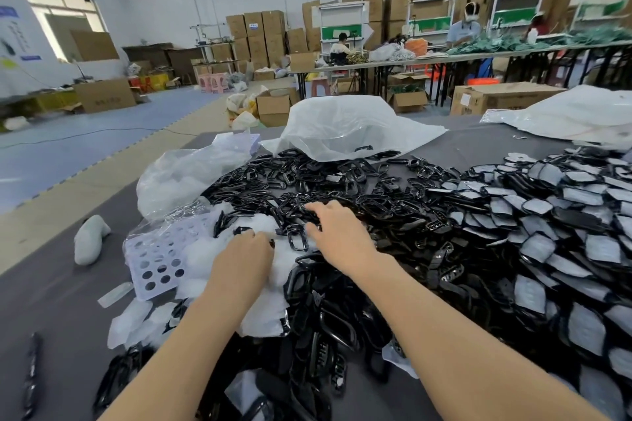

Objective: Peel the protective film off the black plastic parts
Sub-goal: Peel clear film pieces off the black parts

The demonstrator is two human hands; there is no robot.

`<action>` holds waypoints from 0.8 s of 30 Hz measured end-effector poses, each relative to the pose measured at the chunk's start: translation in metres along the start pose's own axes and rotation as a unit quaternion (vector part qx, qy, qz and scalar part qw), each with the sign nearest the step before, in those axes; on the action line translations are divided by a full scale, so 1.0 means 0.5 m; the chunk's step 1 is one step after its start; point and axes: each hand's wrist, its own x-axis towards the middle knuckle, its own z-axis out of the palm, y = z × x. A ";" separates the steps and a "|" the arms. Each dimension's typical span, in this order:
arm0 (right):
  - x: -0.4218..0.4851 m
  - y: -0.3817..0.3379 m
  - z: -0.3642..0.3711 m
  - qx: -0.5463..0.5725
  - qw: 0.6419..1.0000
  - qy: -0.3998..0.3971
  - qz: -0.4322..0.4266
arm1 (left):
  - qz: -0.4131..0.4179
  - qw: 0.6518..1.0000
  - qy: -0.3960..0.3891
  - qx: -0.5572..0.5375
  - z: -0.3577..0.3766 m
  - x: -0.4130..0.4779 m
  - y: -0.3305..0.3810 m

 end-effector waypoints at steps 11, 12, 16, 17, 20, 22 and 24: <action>0.053 -0.028 0.014 -0.137 0.989 -0.053 -0.009 | -0.121 0.771 0.052 -0.623 -0.033 -0.048 0.013; 0.041 -0.022 0.003 -0.078 0.996 -0.037 -0.002 | -0.117 0.762 0.048 -0.636 -0.033 -0.055 0.020; -0.039 0.025 -0.054 0.190 0.978 0.052 0.066 | -0.104 0.733 0.039 -0.671 -0.038 -0.077 0.061; -0.068 0.040 -0.064 0.260 0.960 0.067 0.081 | -0.104 0.730 0.039 -0.675 -0.038 -0.083 0.076; -0.162 0.085 -0.072 0.396 0.905 0.098 0.116 | -0.093 0.787 0.058 -0.607 -0.026 -0.106 0.138; -0.215 0.110 -0.064 0.441 0.878 0.122 0.140 | -0.073 0.812 0.071 -0.574 -0.014 -0.121 0.184; -0.253 0.130 -0.056 0.478 0.850 0.152 0.163 | -0.056 0.816 0.057 -0.573 -0.003 -0.134 0.223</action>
